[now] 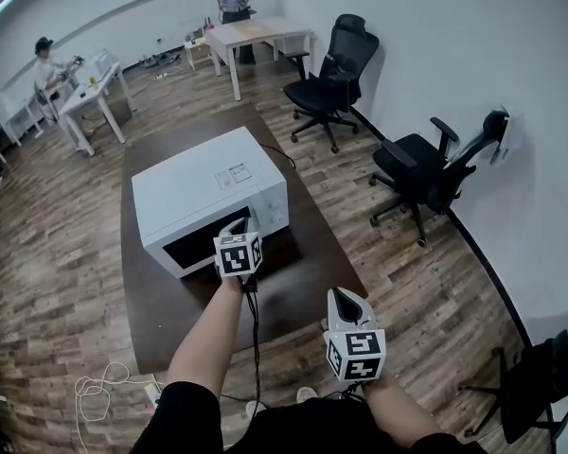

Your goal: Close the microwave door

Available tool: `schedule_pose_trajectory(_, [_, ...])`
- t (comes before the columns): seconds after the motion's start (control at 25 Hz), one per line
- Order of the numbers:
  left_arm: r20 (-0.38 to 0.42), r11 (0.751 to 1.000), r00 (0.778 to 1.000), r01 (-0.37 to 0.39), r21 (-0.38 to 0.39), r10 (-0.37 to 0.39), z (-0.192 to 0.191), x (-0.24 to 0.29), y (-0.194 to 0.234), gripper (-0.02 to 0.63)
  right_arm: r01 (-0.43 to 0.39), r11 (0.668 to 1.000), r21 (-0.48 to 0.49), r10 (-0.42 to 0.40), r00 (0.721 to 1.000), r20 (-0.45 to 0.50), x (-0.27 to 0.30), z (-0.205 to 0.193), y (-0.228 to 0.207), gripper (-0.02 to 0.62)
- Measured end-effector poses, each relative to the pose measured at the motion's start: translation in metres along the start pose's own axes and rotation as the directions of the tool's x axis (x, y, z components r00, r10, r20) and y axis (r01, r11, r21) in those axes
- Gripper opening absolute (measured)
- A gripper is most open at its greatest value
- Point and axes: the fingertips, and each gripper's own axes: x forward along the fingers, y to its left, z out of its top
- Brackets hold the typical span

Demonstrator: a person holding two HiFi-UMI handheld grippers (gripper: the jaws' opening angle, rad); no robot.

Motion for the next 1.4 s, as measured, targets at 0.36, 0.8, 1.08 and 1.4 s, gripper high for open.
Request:
schedule_pose_trajectory(0.36, [0.056, 0.998, 0.997, 0.06, 0.036, -0.062, -0.002, -0.111, -0.013, 0.011, -0.076, 0.997, -0.01, 0.076, 0.995, 0.07, 0.005, 0.028, 0.063, 0.009])
schedule_pose_trajectory(0.8, [0.097, 0.997, 0.993, 0.072, -0.009, -0.071, -0.029, -0.247, -0.014, 0.011, -0.195, 0.981, 0.01, 0.19, 0.967, 0.168, -0.005, 0.056, 0.145, 0.008])
schedule_pose_trajectory(1.08, [0.141, 0.997, 0.988, 0.07, -0.019, -0.067, -0.029, -0.297, -0.011, 0.011, -0.245, 0.968, -0.05, 0.249, 0.958, 0.143, -0.012, 0.052, 0.187, 0.006])
schedule_pose_trajectory(1.4, [0.134, 0.995, 0.988, 0.085, -0.047, -0.078, -0.04, -0.32, -0.002, 0.011, -0.264, 0.963, -0.052, 0.269, 0.948, 0.171, -0.029, 0.054, 0.215, 0.006])
